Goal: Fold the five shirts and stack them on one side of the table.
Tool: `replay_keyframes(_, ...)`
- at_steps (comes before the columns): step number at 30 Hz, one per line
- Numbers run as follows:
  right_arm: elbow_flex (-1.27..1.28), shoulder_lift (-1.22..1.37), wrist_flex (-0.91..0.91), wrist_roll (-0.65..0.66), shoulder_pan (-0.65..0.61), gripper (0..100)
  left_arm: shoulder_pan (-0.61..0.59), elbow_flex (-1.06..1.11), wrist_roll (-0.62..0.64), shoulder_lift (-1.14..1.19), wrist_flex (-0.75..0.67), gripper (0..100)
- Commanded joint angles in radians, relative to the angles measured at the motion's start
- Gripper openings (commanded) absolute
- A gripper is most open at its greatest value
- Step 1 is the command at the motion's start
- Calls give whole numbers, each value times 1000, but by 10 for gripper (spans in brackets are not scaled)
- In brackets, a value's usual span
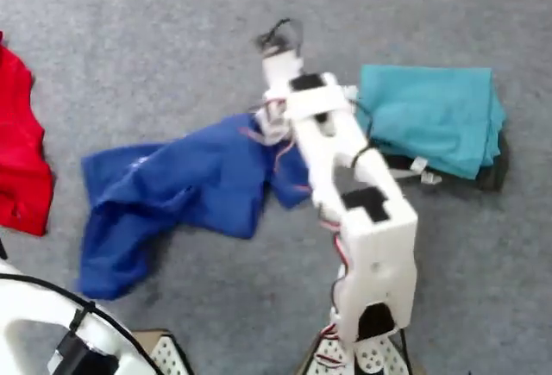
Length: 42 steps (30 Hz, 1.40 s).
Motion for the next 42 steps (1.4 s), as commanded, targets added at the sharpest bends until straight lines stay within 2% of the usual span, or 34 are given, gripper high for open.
replay_keyframes(1, -234, 79, 61, 89, 38, 18, 38, 22, 12, -12, -11, 55)
replay_keyframes(4, -380, 147, 201, 149, 23, 26, 68, 51, 31, -12, -9, 56)
replay_keyframes(7, -535, 162, 354, 147, 18, 82, 88, 58, 60, -12, -9, 58)
replay_keyframes(11, -697, 162, 459, 147, 20, 144, 119, 58, 68, -12, -9, 58)
replay_keyframes(15, -837, 156, 565, 23, 20, 194, 145, 58, 68, -12, -8, 58)
replay_keyframes(19, -989, 157, 701, -15, 12, 203, 168, 58, 68, -12, -8, 58)
replay_keyframes(22, -931, 110, 698, -32, 14, 146, 179, 54, 68, -12, -6, 58)
replay_keyframes(26, -613, -59, 697, -189, -49, 59, 179, 53, 68, -12, -6, 58)
replay_keyframes(29, -331, -197, 695, -242, -135, 93, 179, 56, 66, -12, -6, 58)
replay_keyframes(32, -124, -291, 672, -356, -206, 129, 180, 56, 66, -6, -9, 58)
replay_keyframes(36, -7, -315, 634, -496, -241, 165, 180, 56, 66, -5, -11, 58)
replay_keyframes(42, 81, -308, 548, -597, -293, 173, 180, 58, 66, -5, -8, 58)
